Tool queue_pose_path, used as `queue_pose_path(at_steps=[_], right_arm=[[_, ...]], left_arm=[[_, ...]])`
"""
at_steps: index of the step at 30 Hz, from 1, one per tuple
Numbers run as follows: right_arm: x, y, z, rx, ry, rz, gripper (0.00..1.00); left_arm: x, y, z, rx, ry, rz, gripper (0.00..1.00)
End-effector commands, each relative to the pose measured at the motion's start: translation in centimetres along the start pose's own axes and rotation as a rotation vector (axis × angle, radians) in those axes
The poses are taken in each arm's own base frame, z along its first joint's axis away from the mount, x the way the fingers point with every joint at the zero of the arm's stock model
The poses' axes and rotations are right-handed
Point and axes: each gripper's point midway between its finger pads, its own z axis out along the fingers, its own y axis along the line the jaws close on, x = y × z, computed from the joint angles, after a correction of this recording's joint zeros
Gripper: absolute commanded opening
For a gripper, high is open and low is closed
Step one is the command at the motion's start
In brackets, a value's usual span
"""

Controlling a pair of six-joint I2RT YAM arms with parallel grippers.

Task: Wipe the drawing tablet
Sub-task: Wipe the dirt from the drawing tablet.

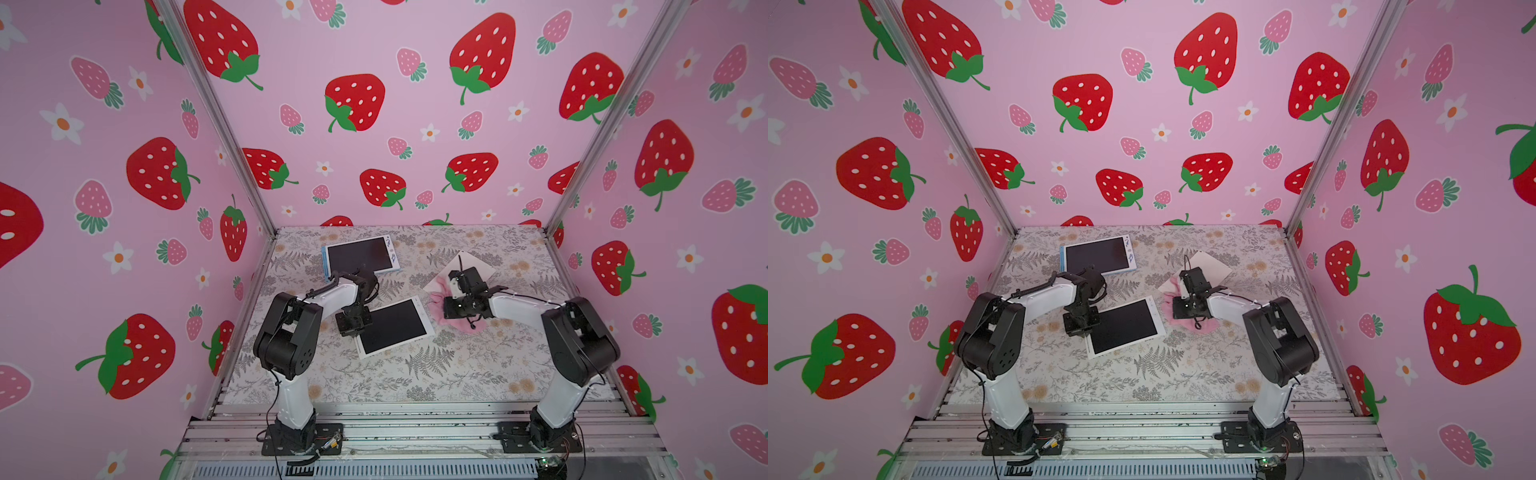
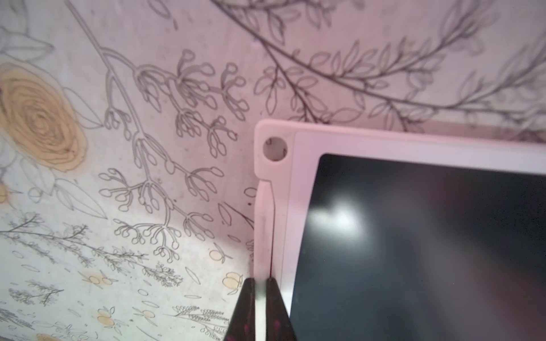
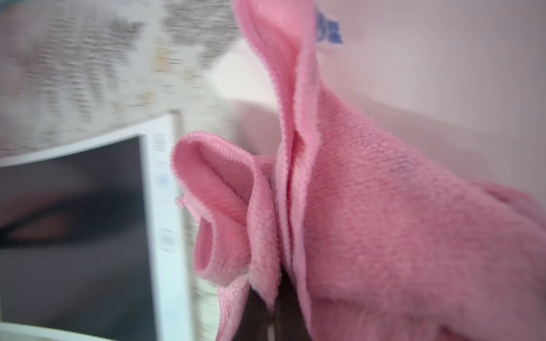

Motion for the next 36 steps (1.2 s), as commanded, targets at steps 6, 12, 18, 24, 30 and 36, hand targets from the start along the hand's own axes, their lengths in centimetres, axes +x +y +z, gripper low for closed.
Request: queue_pose_path(at_steps=[6, 12, 18, 24, 30, 36], right_arm=[[-3.5, 6.2, -1.8, -0.127, -0.205, -0.136, 0.00], [-3.2, 12.4, 2.1, -0.191, -0.193, -0.272, 0.00], [0.0, 11.0, 5.5, -0.089, -0.071, -0.286, 0.00], [1.1, 7.2, 5.2, -0.064, -0.028, -0.252, 0.00], [1.9, 13.0, 4.6, -0.131, -0.036, -0.371, 0.00], [-1.4, 7.1, 5.6, -0.052, -0.049, -0.227, 0.00]], left_arm=[[-2.7, -0.2, 7.7, -0.047, -0.081, 0.032, 0.08], [-3.1, -0.2, 7.4, -0.058, -0.091, 0.065, 0.08], [-3.0, -0.1, 7.4, -0.066, -0.087, 0.075, 0.08], [-3.0, -0.3, 7.4, -0.057, -0.086, 0.070, 0.07], [-3.0, -0.4, 7.6, -0.051, -0.079, 0.073, 0.07], [-2.5, -0.5, 7.9, -0.045, -0.067, 0.080, 0.07]])
